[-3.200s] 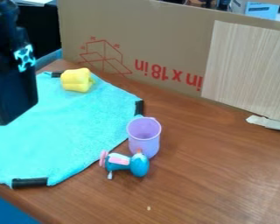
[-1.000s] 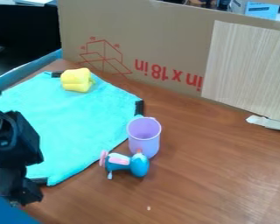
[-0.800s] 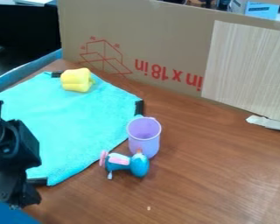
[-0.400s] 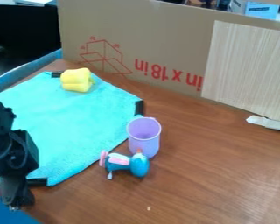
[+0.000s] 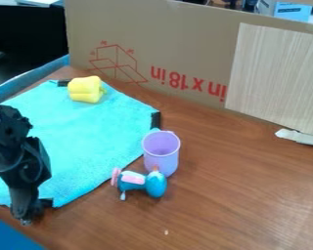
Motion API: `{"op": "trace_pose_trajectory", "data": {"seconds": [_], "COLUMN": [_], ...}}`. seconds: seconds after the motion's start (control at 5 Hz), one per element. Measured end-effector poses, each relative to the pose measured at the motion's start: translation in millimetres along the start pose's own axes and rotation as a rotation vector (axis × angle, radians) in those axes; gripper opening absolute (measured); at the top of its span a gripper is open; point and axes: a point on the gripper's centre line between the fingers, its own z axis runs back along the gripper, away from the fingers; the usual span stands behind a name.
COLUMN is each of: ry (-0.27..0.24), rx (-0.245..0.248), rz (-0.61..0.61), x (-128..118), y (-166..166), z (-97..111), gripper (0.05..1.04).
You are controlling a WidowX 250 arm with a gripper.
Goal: Robot fold cloth from bottom right near the cup to top left above the yellow object
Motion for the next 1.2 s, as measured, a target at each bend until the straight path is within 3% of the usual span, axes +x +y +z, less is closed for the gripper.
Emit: {"op": "trace_pose_trajectory", "data": {"seconds": [0.4, 0.6, 0.8, 1.2], "ry": [0.001, -0.002, -0.006, 0.051], "rx": [-0.011, -0.019, -0.075, -0.091], "rz": [0.060, 0.051, 0.091, 0.217], "x": [0.9, 1.1, 5.5, 23.4], "y": [-2.1, -3.8, -1.7, 48.8], "z": [-1.8, -0.1, 9.3, 38.1], "gripper": [0.363, 0.163, 0.071, 0.055]}}
